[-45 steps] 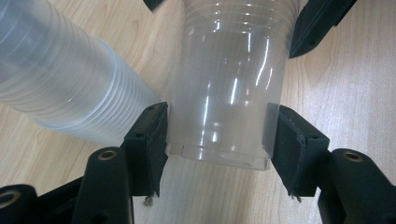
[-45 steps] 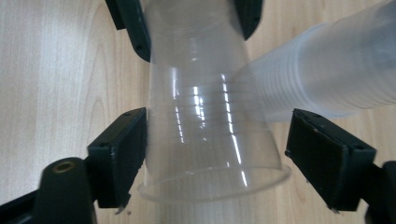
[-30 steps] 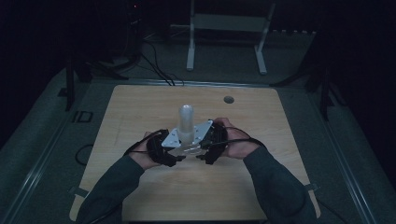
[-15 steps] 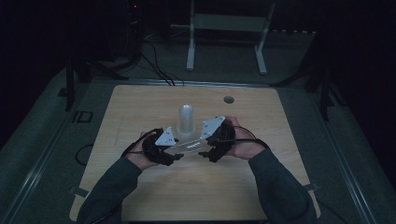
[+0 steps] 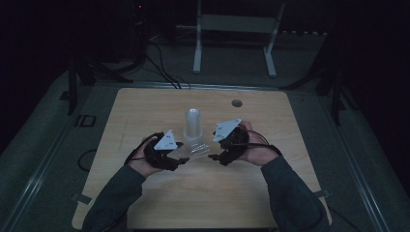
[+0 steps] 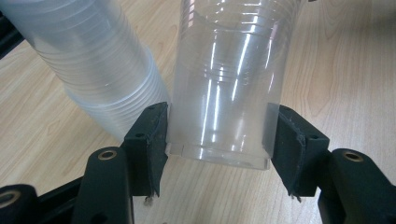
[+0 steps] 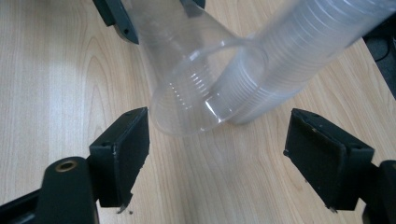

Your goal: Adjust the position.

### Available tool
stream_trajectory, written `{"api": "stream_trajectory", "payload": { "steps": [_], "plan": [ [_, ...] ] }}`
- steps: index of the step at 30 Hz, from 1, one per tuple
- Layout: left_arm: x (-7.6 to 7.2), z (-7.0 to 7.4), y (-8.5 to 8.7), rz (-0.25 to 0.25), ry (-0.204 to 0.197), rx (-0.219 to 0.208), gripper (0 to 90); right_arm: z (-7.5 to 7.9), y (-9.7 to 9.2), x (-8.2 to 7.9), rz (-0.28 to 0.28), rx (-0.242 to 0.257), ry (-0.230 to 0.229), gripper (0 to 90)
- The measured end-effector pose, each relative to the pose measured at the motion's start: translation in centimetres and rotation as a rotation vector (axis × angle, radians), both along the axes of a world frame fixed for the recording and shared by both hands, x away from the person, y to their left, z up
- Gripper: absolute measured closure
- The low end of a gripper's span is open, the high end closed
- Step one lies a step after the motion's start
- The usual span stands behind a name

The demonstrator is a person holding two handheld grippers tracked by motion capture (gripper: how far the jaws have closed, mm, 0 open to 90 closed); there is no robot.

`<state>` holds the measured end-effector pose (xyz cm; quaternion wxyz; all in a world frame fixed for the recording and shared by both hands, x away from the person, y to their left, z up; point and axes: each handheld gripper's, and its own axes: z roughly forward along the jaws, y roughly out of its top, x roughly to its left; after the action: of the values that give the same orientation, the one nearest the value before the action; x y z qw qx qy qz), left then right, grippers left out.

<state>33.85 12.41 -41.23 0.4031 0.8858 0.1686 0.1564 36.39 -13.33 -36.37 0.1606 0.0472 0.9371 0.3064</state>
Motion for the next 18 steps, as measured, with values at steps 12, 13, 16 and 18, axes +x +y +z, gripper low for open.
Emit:
{"api": "stream_trajectory", "payload": {
  "steps": [12,13,16,18],
  "plan": [
    [-0.2,-0.3,0.8,0.024,-0.002,-0.065,41.4,-0.7,-0.9,0.2,-0.024,0.035,0.021,26.6],
    [-0.2,-0.3,0.8,0.027,-0.003,-0.07,41.4,-0.7,-1.0,0.1,-0.027,0.036,0.023,26.6],
    [-0.2,-0.4,0.9,0.032,-0.002,-0.078,41.4,-0.9,-1.1,0.1,-0.029,0.045,0.03,26.7],
    [-0.2,-0.4,1.0,0.036,-0.006,-0.08,41.5,-1.0,-1.2,0.2,-0.027,0.048,0.034,26.7]
  ]
}}
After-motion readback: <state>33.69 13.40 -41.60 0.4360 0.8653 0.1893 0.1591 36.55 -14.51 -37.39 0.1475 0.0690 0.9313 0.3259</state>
